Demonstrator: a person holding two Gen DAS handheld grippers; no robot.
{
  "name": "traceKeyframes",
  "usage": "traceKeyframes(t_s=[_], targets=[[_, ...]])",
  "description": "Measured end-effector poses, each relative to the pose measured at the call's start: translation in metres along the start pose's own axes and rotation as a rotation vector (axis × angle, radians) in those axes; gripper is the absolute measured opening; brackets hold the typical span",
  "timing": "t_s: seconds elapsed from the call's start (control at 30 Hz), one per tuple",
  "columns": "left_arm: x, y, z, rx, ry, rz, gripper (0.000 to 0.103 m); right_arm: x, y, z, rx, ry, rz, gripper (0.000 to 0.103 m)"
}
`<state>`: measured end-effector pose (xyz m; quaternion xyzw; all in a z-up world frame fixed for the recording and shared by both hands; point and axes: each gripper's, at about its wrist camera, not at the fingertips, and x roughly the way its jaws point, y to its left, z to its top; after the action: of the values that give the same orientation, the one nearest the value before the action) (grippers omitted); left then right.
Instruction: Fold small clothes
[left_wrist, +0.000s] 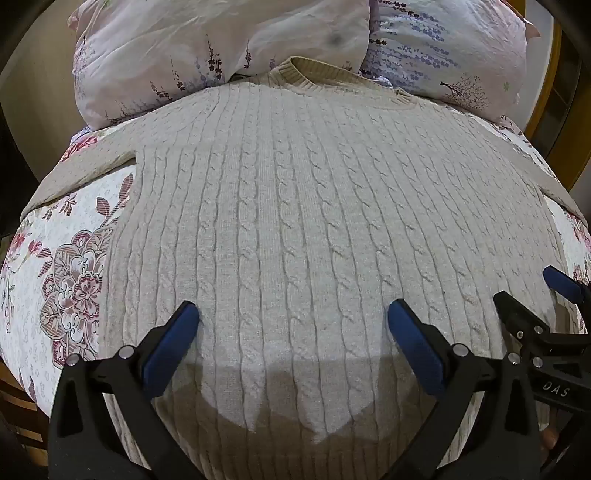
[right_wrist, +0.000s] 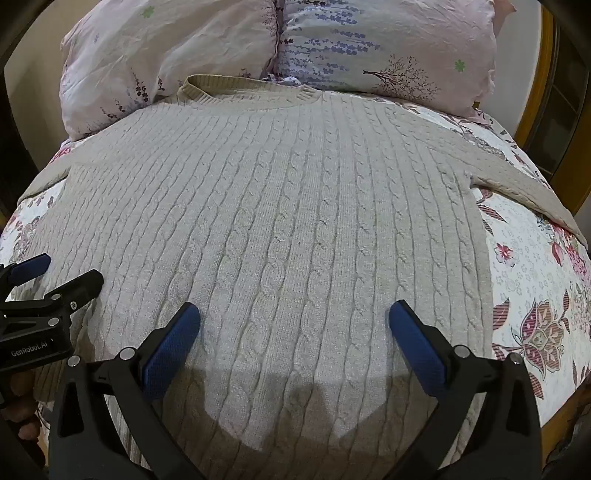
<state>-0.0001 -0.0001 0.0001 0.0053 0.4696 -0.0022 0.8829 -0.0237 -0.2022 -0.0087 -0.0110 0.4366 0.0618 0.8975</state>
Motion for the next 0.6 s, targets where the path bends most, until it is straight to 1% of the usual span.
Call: traceKeyframes(t_s=[0.6], targets=[[-0.0001, 0.0001, 0.0004, 0.001, -0.003, 0.001, 0.101, 0.0001, 0.0000, 0.0002, 0.001, 0.002, 0.001, 0.102]])
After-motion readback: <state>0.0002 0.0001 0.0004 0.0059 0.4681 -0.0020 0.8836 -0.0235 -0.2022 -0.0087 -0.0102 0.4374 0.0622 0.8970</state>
